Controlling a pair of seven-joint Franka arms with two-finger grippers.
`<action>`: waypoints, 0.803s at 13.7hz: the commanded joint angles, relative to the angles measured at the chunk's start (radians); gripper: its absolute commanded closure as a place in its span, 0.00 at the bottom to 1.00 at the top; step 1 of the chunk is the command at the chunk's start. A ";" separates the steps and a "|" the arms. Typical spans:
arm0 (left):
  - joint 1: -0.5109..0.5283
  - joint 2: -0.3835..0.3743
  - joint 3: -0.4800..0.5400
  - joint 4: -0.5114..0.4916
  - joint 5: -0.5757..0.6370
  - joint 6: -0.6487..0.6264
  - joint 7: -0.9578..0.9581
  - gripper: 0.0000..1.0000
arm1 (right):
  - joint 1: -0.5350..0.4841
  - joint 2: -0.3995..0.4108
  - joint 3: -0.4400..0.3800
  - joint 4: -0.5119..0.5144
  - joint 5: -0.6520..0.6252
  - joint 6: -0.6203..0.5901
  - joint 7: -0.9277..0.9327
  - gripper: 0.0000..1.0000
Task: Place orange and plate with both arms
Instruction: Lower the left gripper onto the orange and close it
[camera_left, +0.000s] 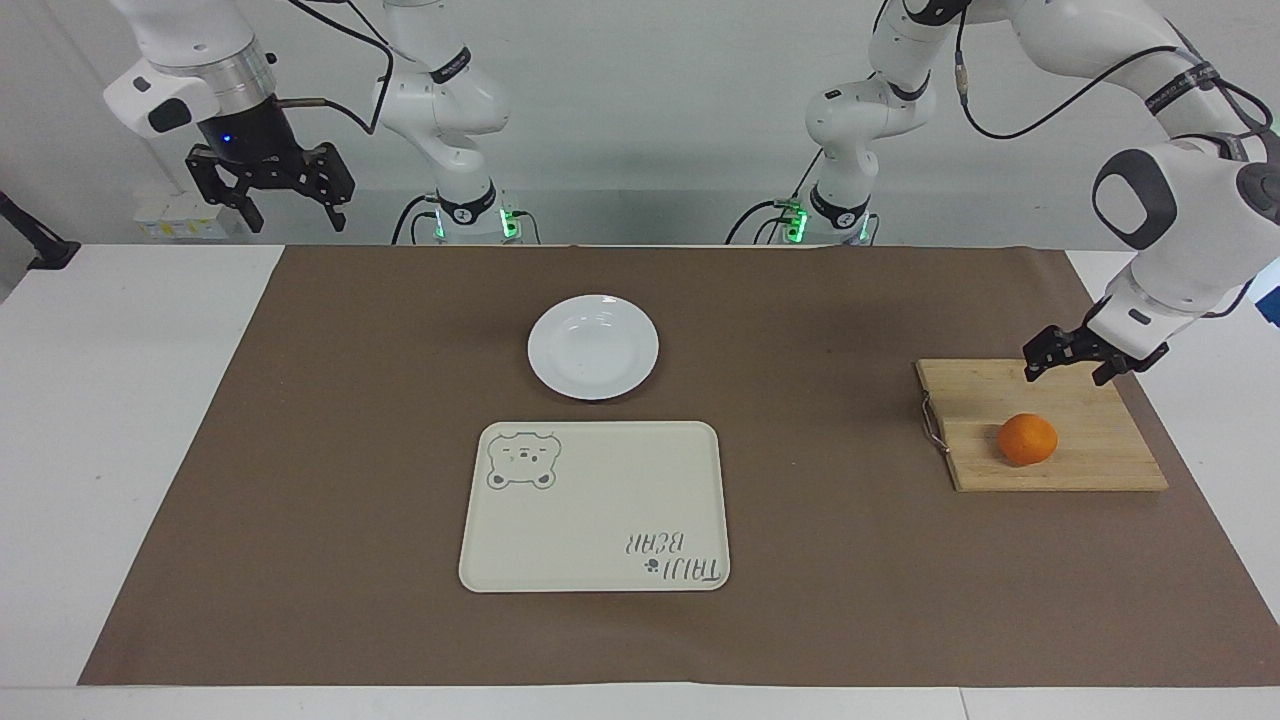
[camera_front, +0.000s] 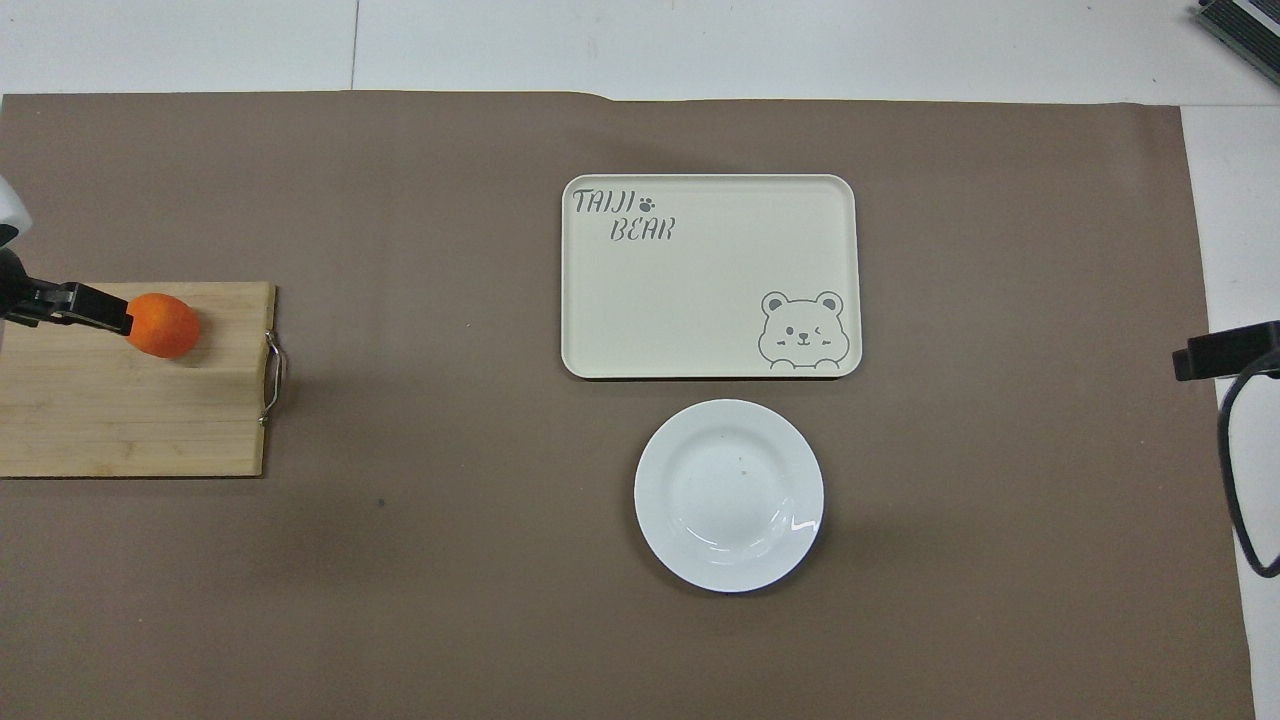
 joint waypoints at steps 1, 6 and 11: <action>0.010 0.079 -0.009 0.045 0.029 0.014 0.016 0.00 | -0.002 -0.020 0.003 -0.017 -0.008 -0.008 -0.017 0.00; 0.010 0.161 -0.009 0.054 0.010 0.111 0.015 0.00 | -0.002 -0.020 0.003 -0.017 -0.008 -0.008 -0.017 0.00; 0.013 0.209 -0.009 0.002 0.000 0.195 0.016 0.00 | -0.002 -0.020 0.003 -0.017 -0.008 -0.008 -0.017 0.00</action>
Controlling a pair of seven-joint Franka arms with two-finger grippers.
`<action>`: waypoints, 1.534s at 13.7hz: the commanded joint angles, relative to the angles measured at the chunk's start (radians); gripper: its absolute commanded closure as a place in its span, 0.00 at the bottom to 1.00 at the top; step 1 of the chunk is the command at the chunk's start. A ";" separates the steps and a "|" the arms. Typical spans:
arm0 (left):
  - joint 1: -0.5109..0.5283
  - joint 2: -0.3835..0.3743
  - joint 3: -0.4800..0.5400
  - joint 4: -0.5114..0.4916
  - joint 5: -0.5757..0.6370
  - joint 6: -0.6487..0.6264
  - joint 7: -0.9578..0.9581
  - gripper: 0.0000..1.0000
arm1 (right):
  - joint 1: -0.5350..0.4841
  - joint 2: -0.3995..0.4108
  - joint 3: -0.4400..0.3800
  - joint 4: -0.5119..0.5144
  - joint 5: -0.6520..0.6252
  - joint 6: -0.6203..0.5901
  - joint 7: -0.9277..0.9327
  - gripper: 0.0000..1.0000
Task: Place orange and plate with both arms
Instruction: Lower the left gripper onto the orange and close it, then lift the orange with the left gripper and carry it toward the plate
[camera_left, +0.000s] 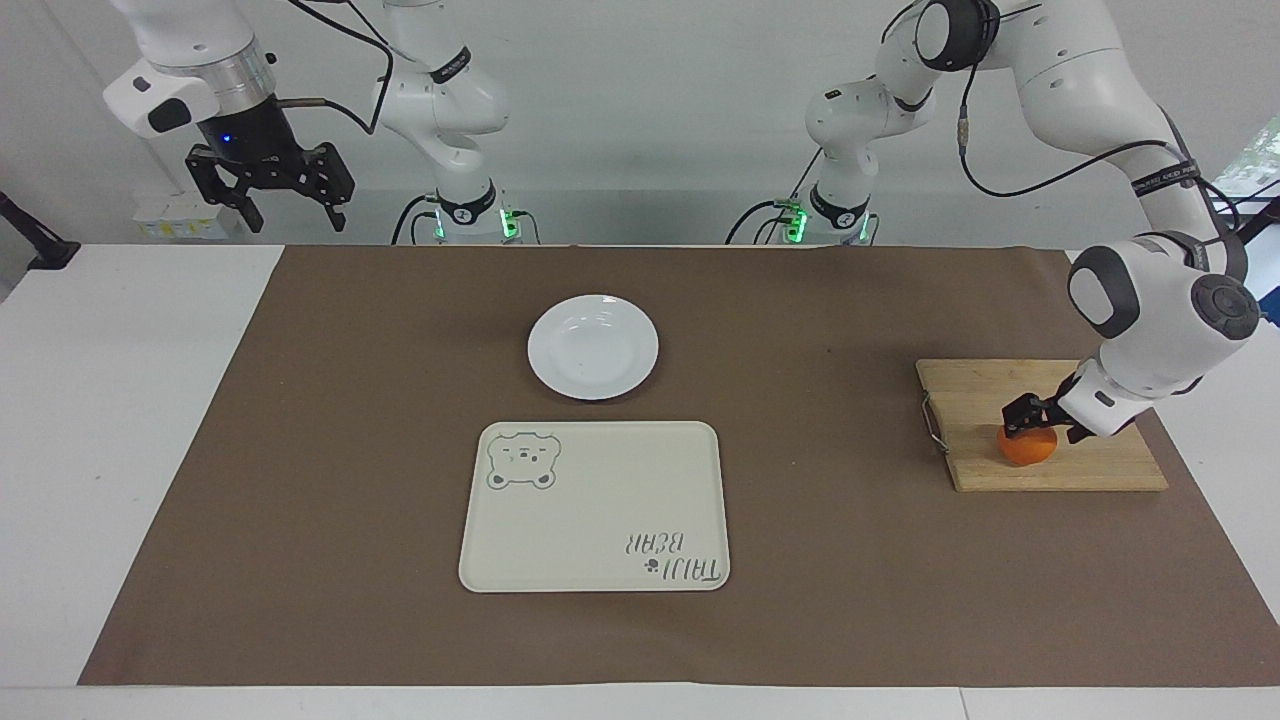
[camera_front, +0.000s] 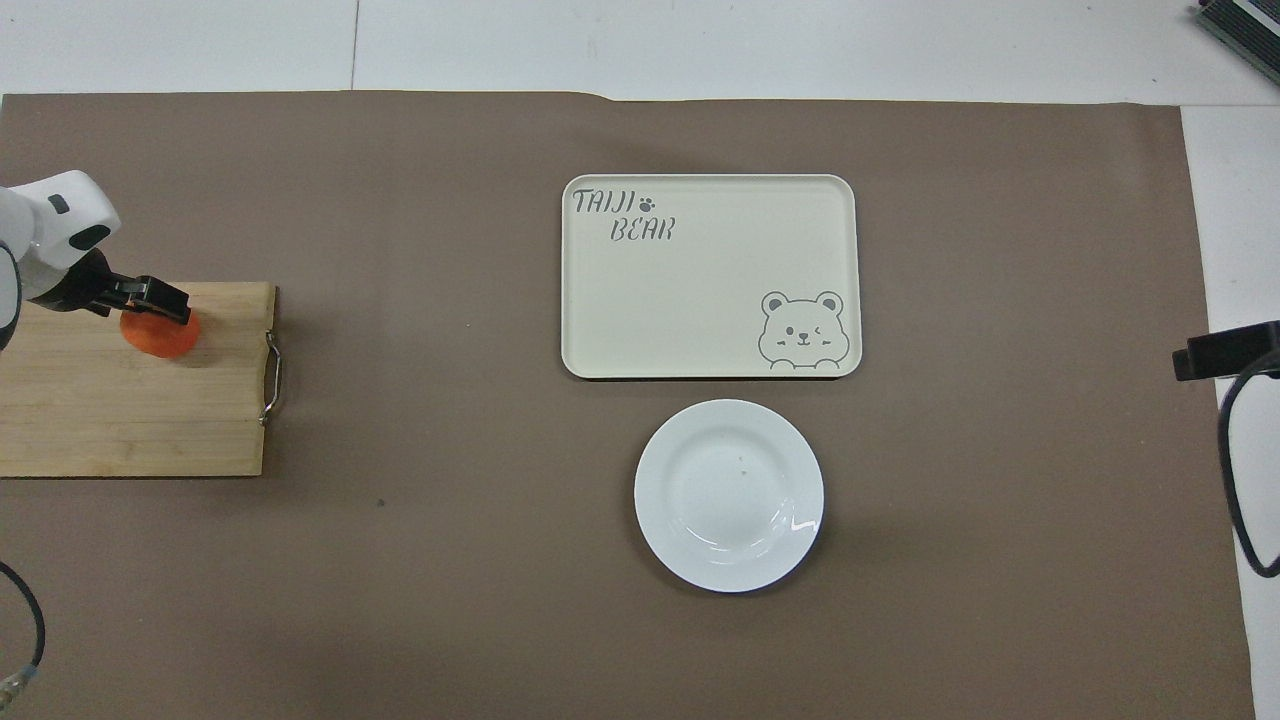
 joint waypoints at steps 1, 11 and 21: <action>0.018 0.039 -0.008 -0.024 -0.004 0.064 0.013 0.00 | -0.002 -0.020 0.003 -0.017 -0.008 -0.008 -0.017 0.00; 0.004 -0.016 -0.011 0.008 -0.005 -0.025 0.001 1.00 | -0.002 -0.020 0.003 -0.017 -0.008 -0.008 -0.017 0.00; -0.011 -0.192 -0.017 0.126 -0.004 -0.302 -0.002 1.00 | -0.002 -0.020 0.003 -0.017 -0.008 -0.008 -0.017 0.00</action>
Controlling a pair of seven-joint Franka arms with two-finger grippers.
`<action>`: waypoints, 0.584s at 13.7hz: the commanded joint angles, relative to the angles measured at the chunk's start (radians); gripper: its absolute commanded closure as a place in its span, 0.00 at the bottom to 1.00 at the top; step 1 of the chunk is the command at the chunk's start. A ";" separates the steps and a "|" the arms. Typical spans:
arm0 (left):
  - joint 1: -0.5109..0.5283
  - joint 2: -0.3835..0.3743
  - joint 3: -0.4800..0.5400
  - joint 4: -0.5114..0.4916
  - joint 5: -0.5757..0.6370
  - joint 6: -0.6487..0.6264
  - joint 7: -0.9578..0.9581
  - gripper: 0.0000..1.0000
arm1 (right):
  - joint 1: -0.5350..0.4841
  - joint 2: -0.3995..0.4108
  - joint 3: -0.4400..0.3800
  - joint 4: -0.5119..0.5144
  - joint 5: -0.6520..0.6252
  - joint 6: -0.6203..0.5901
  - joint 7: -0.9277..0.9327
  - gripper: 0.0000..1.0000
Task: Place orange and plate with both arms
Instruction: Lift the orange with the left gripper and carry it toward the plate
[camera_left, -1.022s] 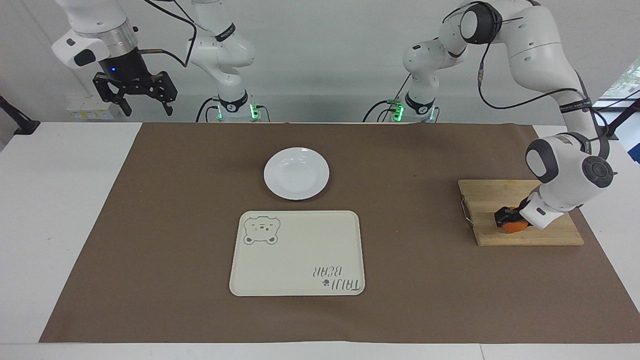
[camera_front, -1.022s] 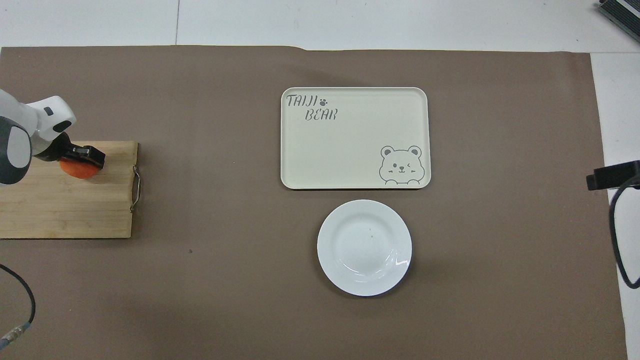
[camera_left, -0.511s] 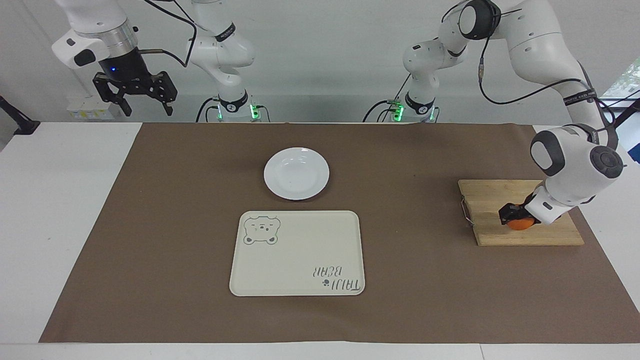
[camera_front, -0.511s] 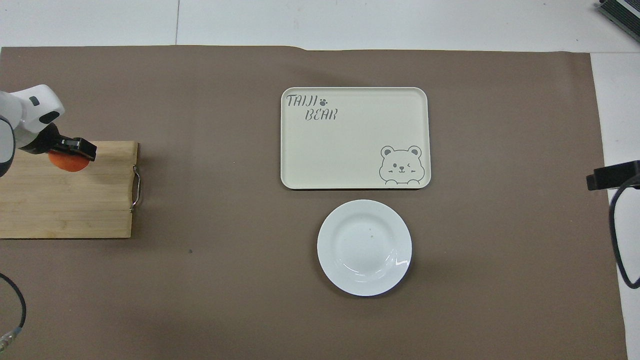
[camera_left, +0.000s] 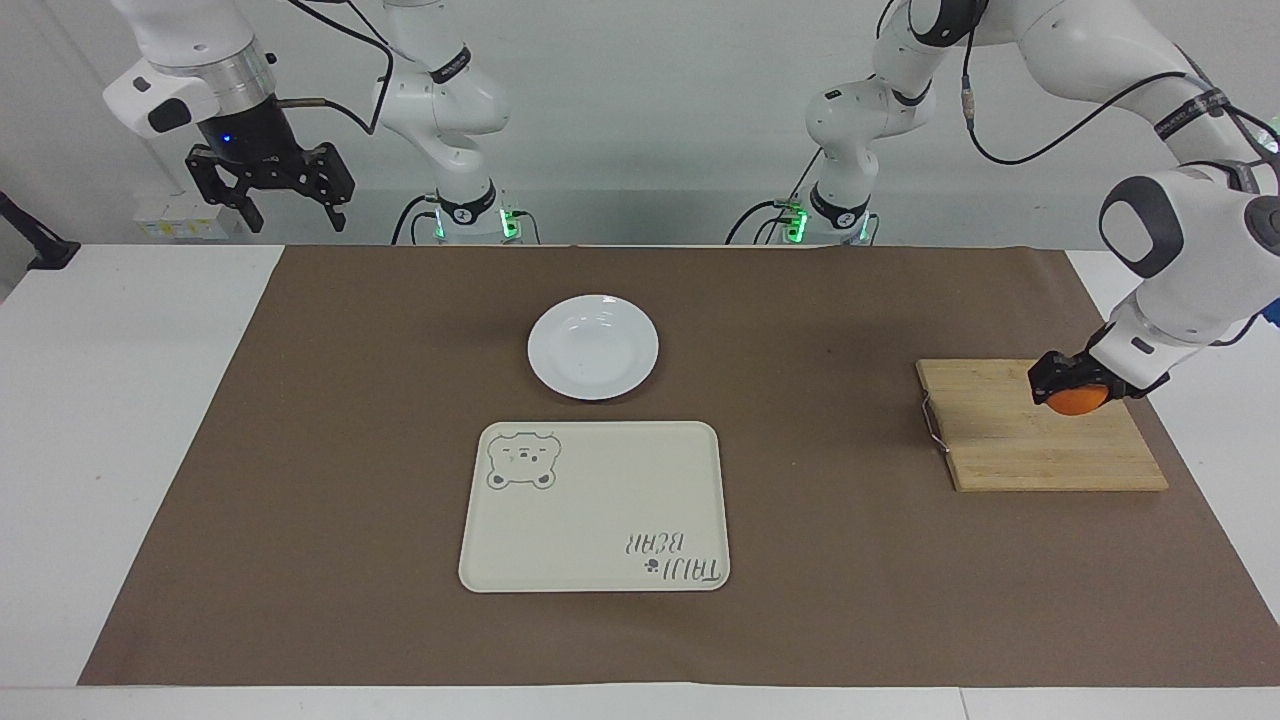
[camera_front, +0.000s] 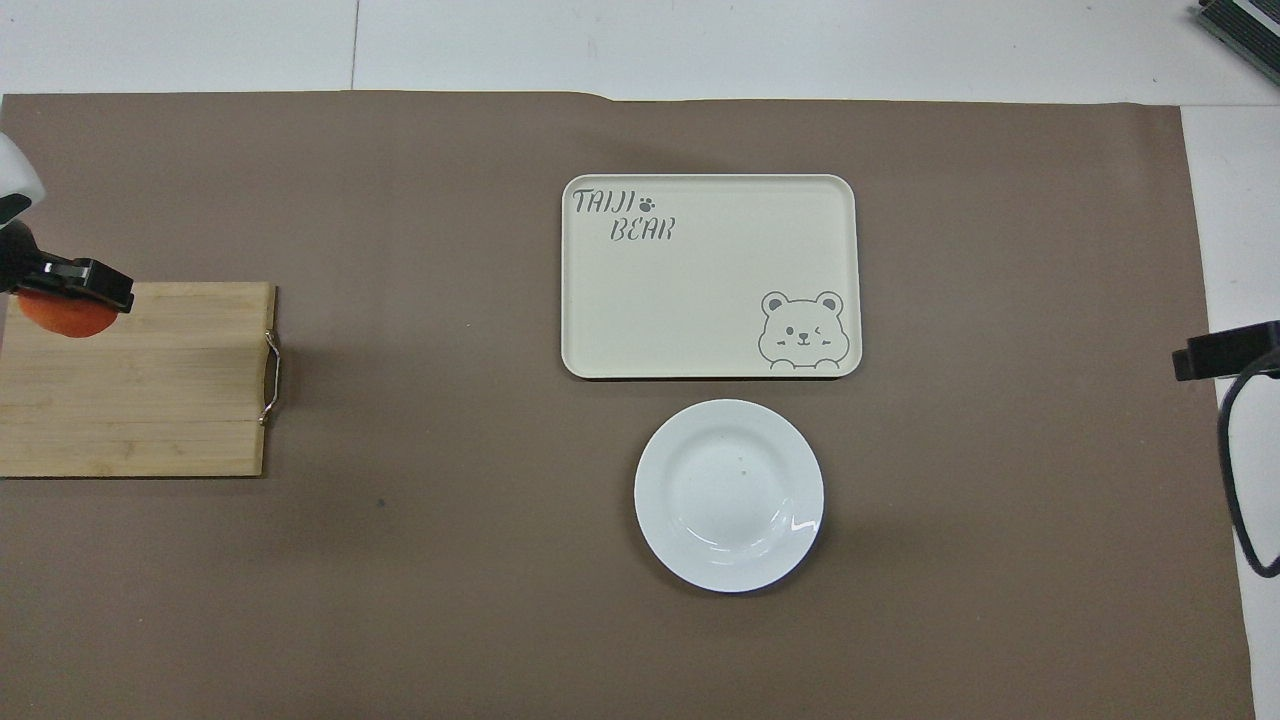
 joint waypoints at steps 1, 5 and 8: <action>-0.026 -0.053 0.009 0.045 -0.003 -0.108 -0.008 1.00 | -0.002 -0.020 0.003 -0.017 -0.008 -0.008 -0.017 0.00; -0.091 -0.102 0.009 0.042 -0.003 -0.156 -0.117 1.00 | -0.002 -0.020 0.003 -0.015 -0.008 -0.008 -0.017 0.00; -0.163 -0.108 0.007 0.033 -0.004 -0.155 -0.226 1.00 | -0.002 -0.020 0.003 -0.017 -0.008 -0.008 -0.017 0.00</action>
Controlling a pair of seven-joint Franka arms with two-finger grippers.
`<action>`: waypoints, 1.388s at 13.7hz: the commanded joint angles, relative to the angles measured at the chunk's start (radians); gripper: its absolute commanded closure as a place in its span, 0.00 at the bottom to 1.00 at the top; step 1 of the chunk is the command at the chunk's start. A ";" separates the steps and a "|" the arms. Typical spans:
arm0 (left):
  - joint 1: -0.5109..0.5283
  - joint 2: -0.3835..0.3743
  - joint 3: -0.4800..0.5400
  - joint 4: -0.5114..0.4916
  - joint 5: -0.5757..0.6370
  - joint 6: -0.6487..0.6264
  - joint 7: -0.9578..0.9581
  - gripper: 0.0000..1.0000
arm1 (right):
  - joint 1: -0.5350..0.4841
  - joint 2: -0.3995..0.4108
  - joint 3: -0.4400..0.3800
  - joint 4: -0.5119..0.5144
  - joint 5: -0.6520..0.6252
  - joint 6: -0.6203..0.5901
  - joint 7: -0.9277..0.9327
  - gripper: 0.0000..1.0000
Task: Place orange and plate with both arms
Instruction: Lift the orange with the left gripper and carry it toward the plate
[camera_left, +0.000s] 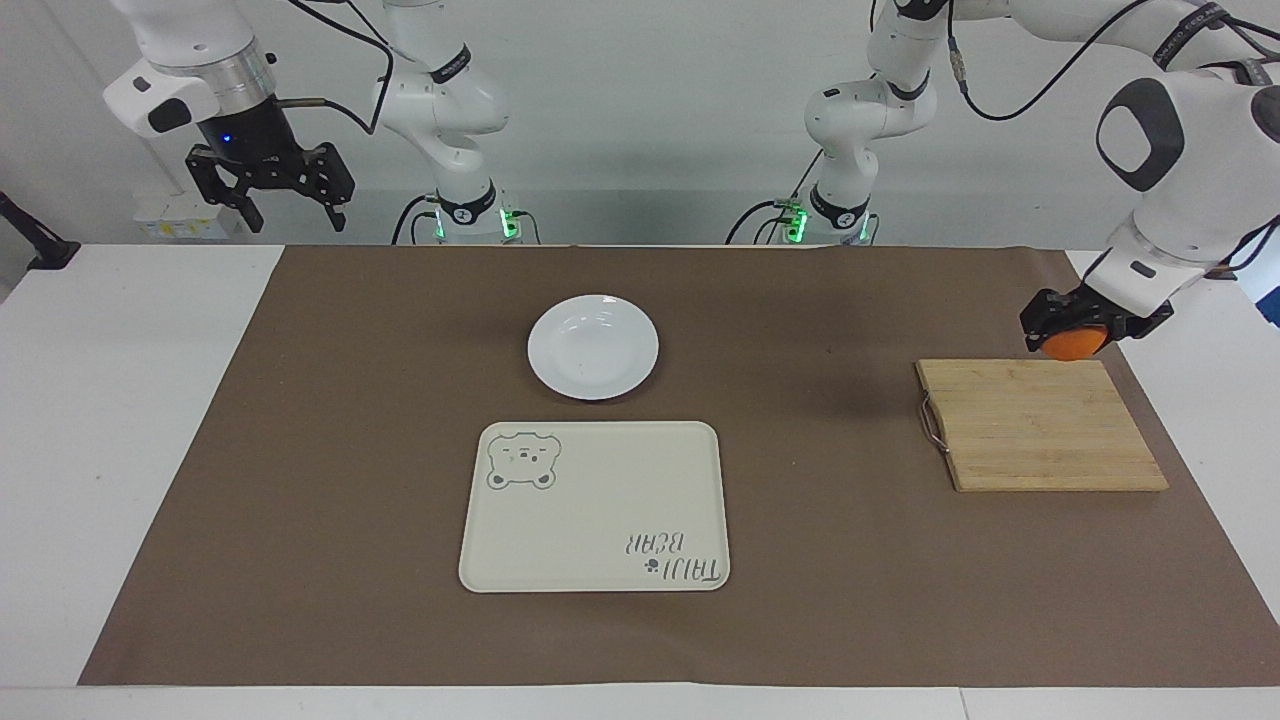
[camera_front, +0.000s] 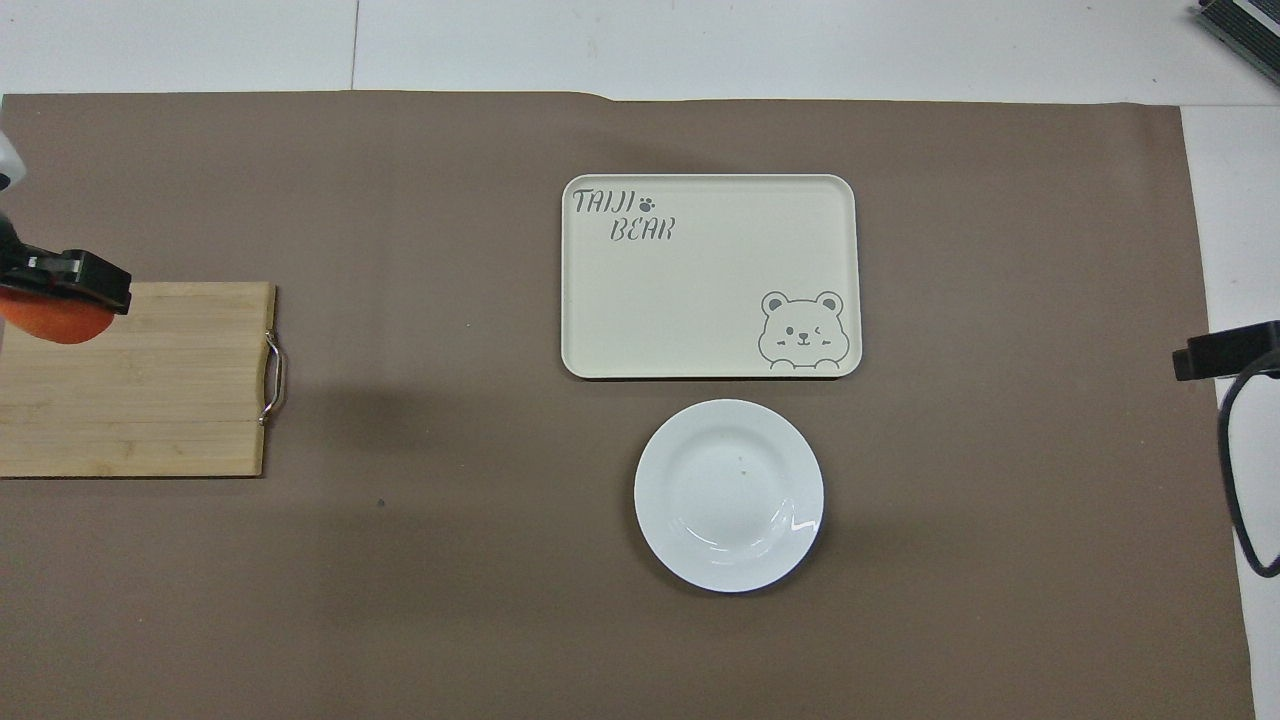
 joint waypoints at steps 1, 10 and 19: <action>-0.081 -0.013 0.009 -0.015 -0.003 -0.010 -0.117 1.00 | -0.002 -0.020 0.003 -0.015 -0.010 -0.008 -0.017 0.00; -0.371 -0.051 0.005 -0.066 -0.082 0.041 -0.516 1.00 | -0.002 -0.020 0.003 -0.015 -0.008 -0.008 -0.017 0.00; -0.639 0.007 0.006 -0.186 -0.092 0.310 -0.844 1.00 | -0.002 -0.020 0.003 -0.017 -0.008 -0.008 -0.017 0.00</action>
